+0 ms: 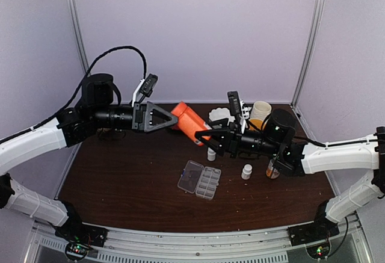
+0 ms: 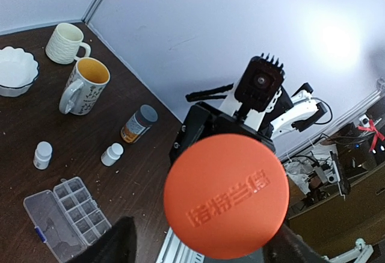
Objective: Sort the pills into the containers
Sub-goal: Pass from the left arm to the right
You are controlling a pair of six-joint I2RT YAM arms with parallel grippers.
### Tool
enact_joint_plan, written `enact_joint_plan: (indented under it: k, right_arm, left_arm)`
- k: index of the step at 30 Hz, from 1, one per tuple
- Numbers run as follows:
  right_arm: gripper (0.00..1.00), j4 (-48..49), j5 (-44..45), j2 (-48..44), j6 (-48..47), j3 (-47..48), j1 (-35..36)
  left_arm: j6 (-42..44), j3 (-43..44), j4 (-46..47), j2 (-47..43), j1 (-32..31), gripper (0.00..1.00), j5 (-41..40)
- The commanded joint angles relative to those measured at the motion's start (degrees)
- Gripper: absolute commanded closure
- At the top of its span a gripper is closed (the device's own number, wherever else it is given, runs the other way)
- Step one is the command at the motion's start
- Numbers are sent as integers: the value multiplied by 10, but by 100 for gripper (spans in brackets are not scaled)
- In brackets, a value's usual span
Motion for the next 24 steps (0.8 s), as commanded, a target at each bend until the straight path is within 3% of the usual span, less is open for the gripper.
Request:
enact_joint_plan:
  k: [1,3,6,11,19,24]
  right_arm:
    - [60,24,-35,-3,17,6,4]
    - [60,22,-41,-2,19,5,4]
    - [61,13,-48,-2,19,6,4]
    - [62,-11,-48,3,14,11,4]
    - [62,-26,-51,16,14,26,4]
    - [61,-30,-50,21,15,31,3]
  left_arm:
    - [20,-5,22,-22,-3,19,-24]
    - [22,-3,27,-22,-3,8,-21]
    - [26,4,24,-17,-3,6,-18]
    - [28,13,19,-5,-3,12,-2]
    - [29,10,16,-1,-4,13,7]
    - [32,12,-3,2,-4,28,5]
